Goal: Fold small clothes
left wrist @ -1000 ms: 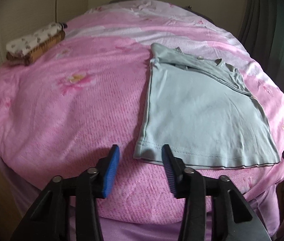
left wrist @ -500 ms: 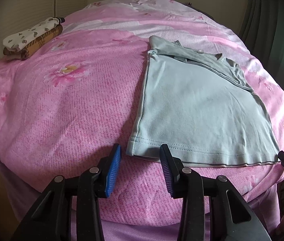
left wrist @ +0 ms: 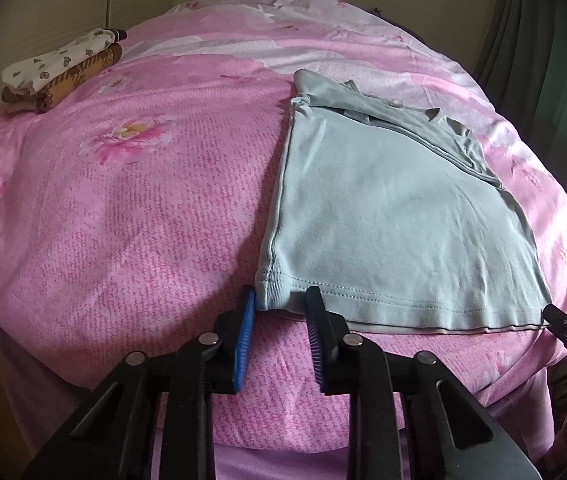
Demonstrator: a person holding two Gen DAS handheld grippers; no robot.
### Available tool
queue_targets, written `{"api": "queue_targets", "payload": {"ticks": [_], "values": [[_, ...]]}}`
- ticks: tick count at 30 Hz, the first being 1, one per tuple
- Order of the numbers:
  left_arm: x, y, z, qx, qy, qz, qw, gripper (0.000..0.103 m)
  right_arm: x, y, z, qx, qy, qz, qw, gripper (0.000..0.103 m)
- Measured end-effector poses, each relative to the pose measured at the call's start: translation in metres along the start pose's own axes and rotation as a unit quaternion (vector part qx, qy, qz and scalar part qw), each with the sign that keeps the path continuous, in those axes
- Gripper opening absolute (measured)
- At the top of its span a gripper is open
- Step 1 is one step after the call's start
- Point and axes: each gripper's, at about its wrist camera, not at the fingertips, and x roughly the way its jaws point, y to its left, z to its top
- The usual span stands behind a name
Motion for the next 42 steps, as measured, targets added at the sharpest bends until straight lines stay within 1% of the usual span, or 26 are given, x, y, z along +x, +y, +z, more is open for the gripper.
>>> {"api": "queue_targets", "payload": {"ticks": [2,3,5,7,10,13,19,24,29,32,35,38,41,42], "values": [[0.0,0.0,0.0,-0.001,0.001,-0.001,1.0,0.021,0.001,0.0,0.0,0.003,0.002,0.004,1.0,0.027],[0.0,0.0,0.0,-0.002,0.002,0.0,1.0,0.018,0.001,-0.001,0.0,0.004,0.003,0.004,1.0,0.025],[-0.001,0.001,0.0,-0.005,0.001,0.002,1.0,0.014,0.001,-0.001,0.0,0.008,0.003,0.005,1.0,0.019],[-0.003,0.003,0.0,-0.01,-0.002,0.001,0.9999,0.011,-0.001,-0.004,0.0,0.014,0.001,0.007,1.0,0.015],[-0.006,0.003,0.0,-0.01,-0.004,0.0,0.9999,0.009,-0.003,-0.006,0.001,0.019,-0.003,0.008,1.0,0.01],[-0.011,0.004,0.003,-0.013,-0.012,0.001,0.9998,0.009,-0.009,-0.005,0.003,0.016,-0.012,0.007,1.0,0.008],[-0.032,0.004,0.021,-0.025,-0.044,-0.005,0.9987,0.008,-0.034,-0.001,0.017,0.014,-0.052,0.014,0.998,0.008],[-0.05,-0.003,0.052,-0.028,-0.081,-0.016,0.9962,0.008,-0.058,0.011,0.042,0.008,-0.092,0.04,0.995,0.008],[-0.057,-0.012,0.097,-0.026,-0.12,-0.027,0.9921,0.008,-0.072,0.024,0.077,0.01,-0.127,0.063,0.99,0.008],[-0.054,-0.018,0.127,-0.034,-0.138,-0.035,0.9892,0.008,-0.07,0.031,0.099,0.016,-0.14,0.07,0.988,0.008],[-0.044,-0.024,0.157,-0.038,-0.152,-0.037,0.987,0.008,-0.06,0.037,0.123,0.026,-0.143,0.074,0.987,0.008],[-0.024,-0.027,0.185,-0.046,-0.148,-0.033,0.9873,0.008,-0.042,0.041,0.148,0.044,-0.138,0.071,0.987,0.008],[0.009,-0.029,0.21,-0.057,-0.124,-0.03,0.9902,0.008,-0.014,0.043,0.172,0.062,-0.118,0.062,0.989,0.008],[0.017,-0.029,0.215,-0.059,-0.117,-0.029,0.9909,0.008,-0.004,0.043,0.178,0.066,-0.112,0.059,0.99,0.008]]}}
